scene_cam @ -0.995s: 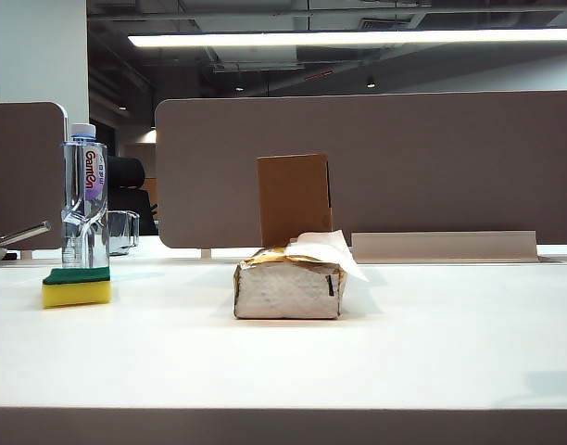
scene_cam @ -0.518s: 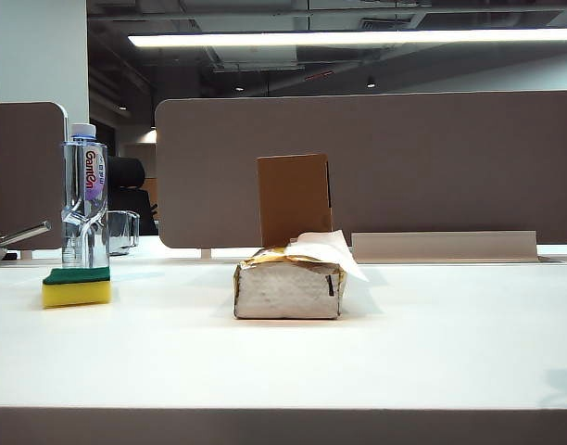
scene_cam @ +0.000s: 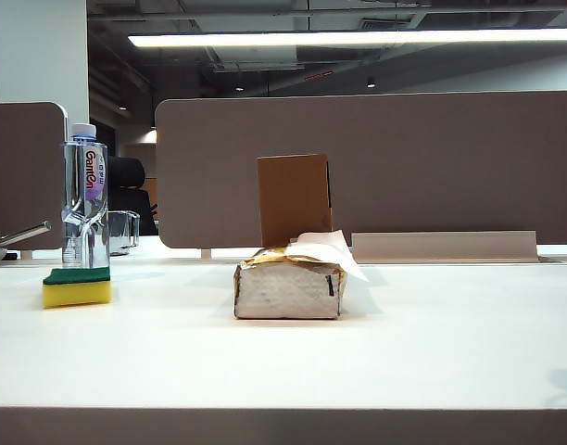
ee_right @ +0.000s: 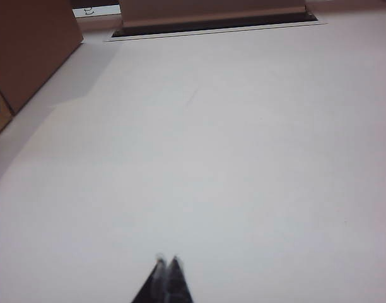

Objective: Move the sponge from right to left to wipe the table, avoiding obstacles on the table, and finally reaching the bottle of mineral water.

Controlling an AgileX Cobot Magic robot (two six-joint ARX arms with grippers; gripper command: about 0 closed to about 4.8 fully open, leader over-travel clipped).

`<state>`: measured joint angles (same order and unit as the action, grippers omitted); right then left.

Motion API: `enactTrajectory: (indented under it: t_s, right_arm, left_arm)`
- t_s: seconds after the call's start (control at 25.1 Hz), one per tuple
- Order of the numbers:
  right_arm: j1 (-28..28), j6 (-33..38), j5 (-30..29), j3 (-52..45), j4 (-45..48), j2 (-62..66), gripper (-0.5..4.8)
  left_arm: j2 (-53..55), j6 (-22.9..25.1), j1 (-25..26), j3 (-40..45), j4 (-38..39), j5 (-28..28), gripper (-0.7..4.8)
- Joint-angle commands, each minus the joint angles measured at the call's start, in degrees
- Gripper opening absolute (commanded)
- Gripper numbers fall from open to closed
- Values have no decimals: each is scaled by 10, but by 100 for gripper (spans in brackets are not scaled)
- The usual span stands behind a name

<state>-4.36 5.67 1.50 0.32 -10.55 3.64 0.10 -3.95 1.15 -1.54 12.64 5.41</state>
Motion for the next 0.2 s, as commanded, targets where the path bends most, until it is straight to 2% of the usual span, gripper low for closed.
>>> enactTrajectory:
  t_s: [0.04,0.2]
  right_arm:
    - [0,1,-1,-1,1,0,-1]
    - [0,1,-2,-1,1,0,-1]
  left_arm:
    - [0,-2,0,2,-2,2,-5]
    - [0,-2,0,2,-2,2,-5]
